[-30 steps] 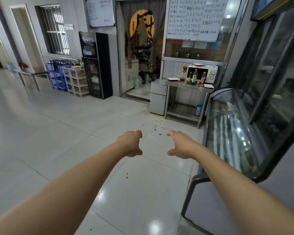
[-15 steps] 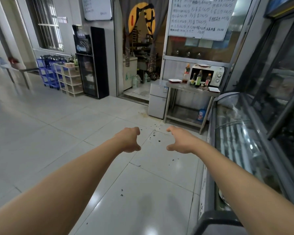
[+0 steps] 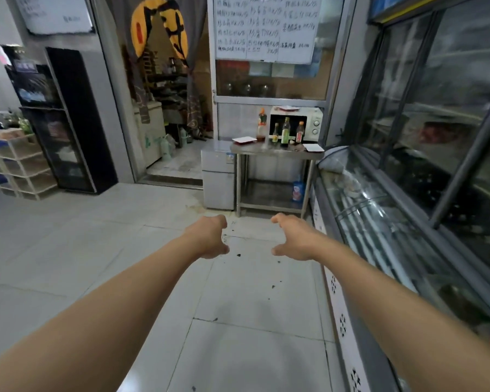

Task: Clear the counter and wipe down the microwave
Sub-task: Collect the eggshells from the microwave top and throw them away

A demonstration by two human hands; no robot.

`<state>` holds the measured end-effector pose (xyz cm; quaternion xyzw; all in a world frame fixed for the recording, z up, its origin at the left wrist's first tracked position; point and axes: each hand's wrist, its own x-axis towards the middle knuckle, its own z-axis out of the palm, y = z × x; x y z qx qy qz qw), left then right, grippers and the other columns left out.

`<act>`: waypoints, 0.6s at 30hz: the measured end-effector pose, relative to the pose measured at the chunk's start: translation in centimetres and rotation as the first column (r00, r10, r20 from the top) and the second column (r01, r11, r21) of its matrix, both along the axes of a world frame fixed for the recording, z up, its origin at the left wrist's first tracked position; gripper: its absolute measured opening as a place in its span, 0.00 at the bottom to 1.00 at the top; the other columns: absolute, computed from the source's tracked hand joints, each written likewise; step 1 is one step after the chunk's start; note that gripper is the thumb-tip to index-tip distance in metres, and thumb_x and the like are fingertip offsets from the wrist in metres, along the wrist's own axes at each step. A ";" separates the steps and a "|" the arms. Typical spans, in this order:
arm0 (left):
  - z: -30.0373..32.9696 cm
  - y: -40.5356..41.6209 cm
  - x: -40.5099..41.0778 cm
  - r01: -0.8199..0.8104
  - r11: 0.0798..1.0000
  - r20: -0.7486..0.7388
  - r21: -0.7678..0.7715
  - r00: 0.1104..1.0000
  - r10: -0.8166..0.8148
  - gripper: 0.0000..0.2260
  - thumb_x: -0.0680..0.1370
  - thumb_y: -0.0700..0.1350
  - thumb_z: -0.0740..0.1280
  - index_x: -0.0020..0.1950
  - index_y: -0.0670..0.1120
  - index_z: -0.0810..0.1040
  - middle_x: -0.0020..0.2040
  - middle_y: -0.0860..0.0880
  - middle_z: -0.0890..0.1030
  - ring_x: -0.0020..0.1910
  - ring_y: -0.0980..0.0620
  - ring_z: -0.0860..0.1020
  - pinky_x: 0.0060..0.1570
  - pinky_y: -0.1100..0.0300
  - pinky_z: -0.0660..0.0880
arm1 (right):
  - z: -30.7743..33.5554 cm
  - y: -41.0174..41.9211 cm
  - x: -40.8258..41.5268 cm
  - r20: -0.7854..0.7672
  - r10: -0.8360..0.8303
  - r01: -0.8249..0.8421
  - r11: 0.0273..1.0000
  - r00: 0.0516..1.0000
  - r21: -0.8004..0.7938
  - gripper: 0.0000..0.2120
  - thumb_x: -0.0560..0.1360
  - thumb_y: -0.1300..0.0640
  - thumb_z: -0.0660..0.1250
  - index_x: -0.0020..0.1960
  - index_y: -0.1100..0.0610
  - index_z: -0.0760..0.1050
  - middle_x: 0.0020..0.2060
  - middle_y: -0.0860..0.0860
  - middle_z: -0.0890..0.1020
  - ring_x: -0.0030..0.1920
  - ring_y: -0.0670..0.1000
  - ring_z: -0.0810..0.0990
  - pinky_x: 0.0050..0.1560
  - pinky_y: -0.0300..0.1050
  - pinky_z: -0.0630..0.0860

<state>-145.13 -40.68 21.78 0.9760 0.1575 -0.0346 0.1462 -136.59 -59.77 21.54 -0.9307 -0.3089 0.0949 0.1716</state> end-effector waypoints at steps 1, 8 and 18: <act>-0.1 0.7 1.2 0.022 1.000 -0.005 0.000 1.000 -0.022 0.26 0.74 0.49 0.70 0.69 0.48 0.65 0.66 0.46 0.72 0.61 0.45 0.74 0.58 0.54 0.73 | -0.1 0.5 1.0 -0.003 -0.016 0.016 1.000 1.000 0.001 0.35 0.72 0.52 0.71 0.74 0.51 0.57 0.71 0.53 0.65 0.67 0.55 0.69 0.56 0.45 0.70; -0.9 3.9 10.8 0.112 0.994 0.024 0.004 0.993 -0.112 0.25 0.74 0.49 0.70 0.68 0.48 0.67 0.65 0.47 0.74 0.62 0.46 0.73 0.61 0.52 0.72 | -0.9 3.7 9.4 -0.010 -0.069 0.069 0.998 0.998 -0.009 0.36 0.72 0.52 0.71 0.74 0.52 0.57 0.71 0.53 0.64 0.69 0.55 0.67 0.61 0.46 0.68; 0.1 7.9 29.1 0.090 0.995 0.044 0.049 0.995 -0.092 0.20 0.74 0.49 0.70 0.64 0.49 0.70 0.62 0.46 0.75 0.58 0.45 0.76 0.56 0.51 0.75 | -0.7 8.3 28.8 -0.028 -0.017 0.017 1.000 0.999 -0.011 0.35 0.72 0.51 0.71 0.73 0.53 0.58 0.70 0.54 0.66 0.68 0.56 0.68 0.66 0.50 0.68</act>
